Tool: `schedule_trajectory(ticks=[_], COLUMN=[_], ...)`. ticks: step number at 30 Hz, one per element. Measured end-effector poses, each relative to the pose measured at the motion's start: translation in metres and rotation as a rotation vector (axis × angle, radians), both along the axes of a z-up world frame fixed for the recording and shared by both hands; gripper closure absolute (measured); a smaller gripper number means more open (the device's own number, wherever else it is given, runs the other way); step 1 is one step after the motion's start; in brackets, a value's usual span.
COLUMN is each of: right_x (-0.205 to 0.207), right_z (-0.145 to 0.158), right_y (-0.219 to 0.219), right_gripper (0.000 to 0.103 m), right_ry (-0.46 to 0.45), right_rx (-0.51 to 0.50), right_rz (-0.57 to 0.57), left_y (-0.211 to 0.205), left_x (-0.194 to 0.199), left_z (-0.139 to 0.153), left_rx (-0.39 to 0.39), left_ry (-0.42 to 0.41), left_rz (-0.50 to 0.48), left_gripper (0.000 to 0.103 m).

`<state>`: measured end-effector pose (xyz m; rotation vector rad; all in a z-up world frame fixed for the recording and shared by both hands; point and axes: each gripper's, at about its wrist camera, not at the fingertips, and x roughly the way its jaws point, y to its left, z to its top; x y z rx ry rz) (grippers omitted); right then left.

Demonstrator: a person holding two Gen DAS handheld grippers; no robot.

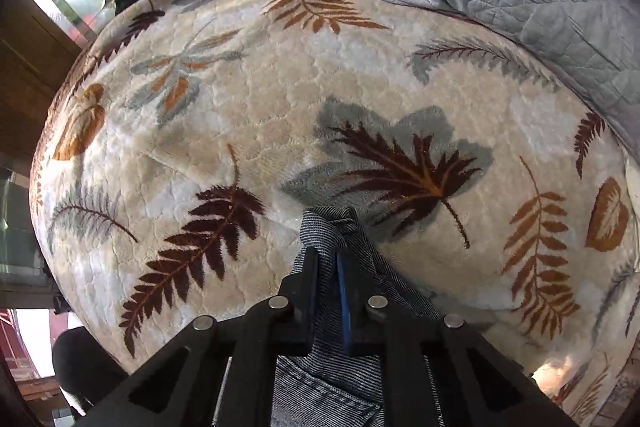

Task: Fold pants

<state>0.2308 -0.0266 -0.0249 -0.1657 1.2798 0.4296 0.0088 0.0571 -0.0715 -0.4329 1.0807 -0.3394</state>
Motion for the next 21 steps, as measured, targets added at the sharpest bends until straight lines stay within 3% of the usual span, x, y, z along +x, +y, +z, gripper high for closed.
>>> schedule_trajectory(ticks=[3, 4, 7, 12, 14, 16, 18, 21], right_x=[-0.011, -0.019, -0.054, -0.107, -0.113, -0.12, -0.135, -0.16], right_z=[0.027, 0.034, 0.038, 0.007, -0.007, -0.004, 0.006, 0.006], right_y=[-0.021, -0.029, -0.045, -0.086, -0.102, -0.115, -0.123, -0.131], right_gripper=[0.089, 0.089, 0.089, 0.088, 0.088, 0.088, 0.088, 0.088], right_ry=[-0.139, -0.143, -0.087, -0.027, -0.033, -0.052, -0.117, -0.142], right_rx=[0.061, 0.117, 0.224, 0.255, 0.225, 0.272, 0.271, 0.293], right_rz=[-0.105, -0.112, -0.062, -0.115, -0.155, -0.185, -0.183, -0.168], left_y=[-0.001, 0.0, 0.005, 0.021, 0.036, 0.05, 0.056, 0.048], left_x=[0.0, 0.0, 0.002, 0.001, 0.004, 0.014, 0.037, 0.069], left_z=[0.0, 0.0, -0.003, 0.012, 0.022, 0.026, 0.021, 0.015], left_rx=[0.003, -0.003, -0.036, -0.123, -0.19, -0.288, -0.358, -0.401], left_ry=[-0.002, 0.001, 0.02, -0.011, -0.036, -0.038, 0.002, 0.051], left_rz=[0.003, 0.007, 0.021, 0.038, 0.069, 0.099, 0.093, 0.065], left_gripper=[0.069, 0.067, 0.063, 0.059, 0.04, 0.029, 0.028, 0.028])
